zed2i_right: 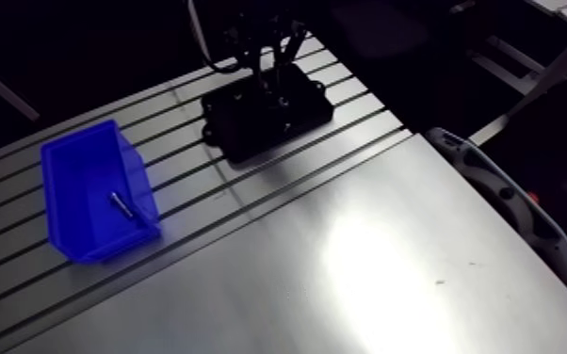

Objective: Pick up the M10 bolt from the tray and put it into the blue bin.

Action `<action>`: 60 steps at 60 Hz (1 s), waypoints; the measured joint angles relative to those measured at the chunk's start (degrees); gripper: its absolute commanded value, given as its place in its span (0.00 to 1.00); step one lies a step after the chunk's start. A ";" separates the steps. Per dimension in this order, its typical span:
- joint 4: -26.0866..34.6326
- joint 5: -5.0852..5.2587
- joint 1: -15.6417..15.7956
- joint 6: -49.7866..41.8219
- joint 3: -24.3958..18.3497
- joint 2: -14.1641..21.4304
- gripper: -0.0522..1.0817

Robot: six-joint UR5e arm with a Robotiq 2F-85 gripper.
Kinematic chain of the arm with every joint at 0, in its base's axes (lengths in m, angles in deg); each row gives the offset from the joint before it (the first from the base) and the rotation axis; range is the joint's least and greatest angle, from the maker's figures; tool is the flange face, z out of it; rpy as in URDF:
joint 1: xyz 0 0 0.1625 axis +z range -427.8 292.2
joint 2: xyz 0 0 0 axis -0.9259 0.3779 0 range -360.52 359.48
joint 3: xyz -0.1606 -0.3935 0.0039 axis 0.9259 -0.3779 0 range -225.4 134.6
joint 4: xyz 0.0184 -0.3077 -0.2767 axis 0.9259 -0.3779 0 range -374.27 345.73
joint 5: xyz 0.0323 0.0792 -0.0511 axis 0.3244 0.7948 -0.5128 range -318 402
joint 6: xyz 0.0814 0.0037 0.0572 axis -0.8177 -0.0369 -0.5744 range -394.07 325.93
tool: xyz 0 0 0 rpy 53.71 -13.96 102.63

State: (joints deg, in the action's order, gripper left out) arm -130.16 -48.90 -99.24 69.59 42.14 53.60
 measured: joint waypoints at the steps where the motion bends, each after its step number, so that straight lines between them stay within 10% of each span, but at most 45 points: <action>1: 0.00 -0.01 0.01 0.00 -0.01 -0.01 0.59; 60: -0.08 -0.20 0.55 -0.26 0.03 -0.72 0.60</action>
State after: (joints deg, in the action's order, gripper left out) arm -130.24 -49.10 -98.68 69.33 42.17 52.89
